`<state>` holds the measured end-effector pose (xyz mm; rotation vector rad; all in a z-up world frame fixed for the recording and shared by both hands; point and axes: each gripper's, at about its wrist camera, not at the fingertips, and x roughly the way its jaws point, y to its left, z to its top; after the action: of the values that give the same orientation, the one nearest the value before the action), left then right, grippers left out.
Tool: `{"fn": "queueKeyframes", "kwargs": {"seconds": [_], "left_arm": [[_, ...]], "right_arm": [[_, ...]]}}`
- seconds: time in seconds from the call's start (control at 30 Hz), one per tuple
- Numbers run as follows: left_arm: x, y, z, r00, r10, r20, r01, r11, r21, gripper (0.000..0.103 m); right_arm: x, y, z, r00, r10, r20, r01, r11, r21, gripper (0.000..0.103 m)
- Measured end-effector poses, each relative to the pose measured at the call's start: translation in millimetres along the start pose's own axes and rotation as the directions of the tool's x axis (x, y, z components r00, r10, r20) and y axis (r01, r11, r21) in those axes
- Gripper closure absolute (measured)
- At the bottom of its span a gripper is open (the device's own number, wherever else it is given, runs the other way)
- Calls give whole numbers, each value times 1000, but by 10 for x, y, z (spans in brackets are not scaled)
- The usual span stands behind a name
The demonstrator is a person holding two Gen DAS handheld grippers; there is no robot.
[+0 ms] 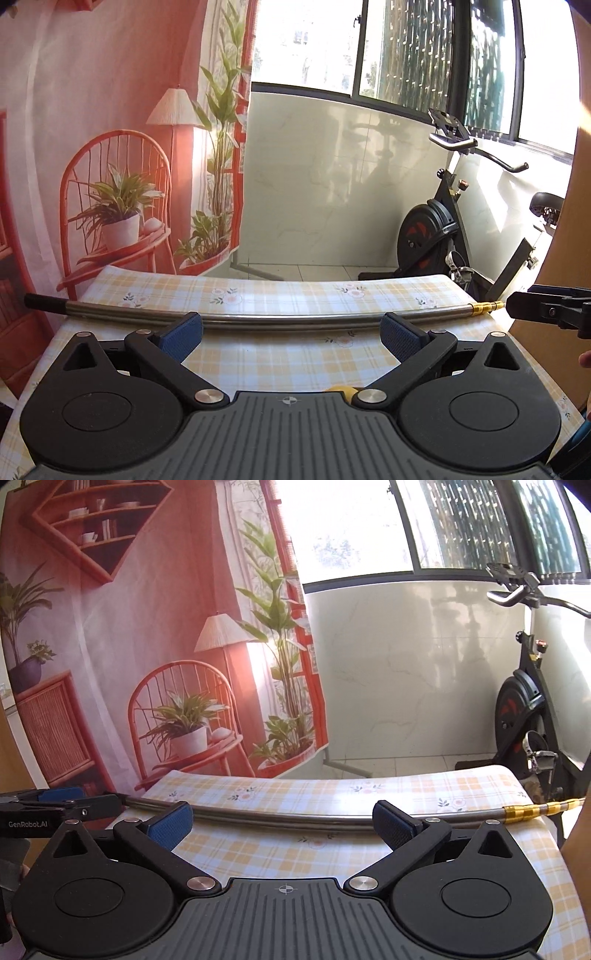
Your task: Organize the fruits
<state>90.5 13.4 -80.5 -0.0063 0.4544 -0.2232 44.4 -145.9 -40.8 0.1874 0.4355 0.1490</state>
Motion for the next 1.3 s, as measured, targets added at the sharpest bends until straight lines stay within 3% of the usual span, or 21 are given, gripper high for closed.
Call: {"fn": "queueKeyframes", "kwargs": {"seconds": [0.17,0.33,1.3], "left_arm": [[-222,-147,295,996,25,91,-26,1000,12,0],[-379,-286,438,991,27,128,-29,999,17,0],[-642,-455,530,981,87,174,-100,993,63,0]], "right_arm": [[-105,68,229,999,-26,46,27,999,-26,0],[-223,164,388,995,-40,88,44,998,-39,0],[-429,223,472,984,-125,128,132,990,-44,0]]}}
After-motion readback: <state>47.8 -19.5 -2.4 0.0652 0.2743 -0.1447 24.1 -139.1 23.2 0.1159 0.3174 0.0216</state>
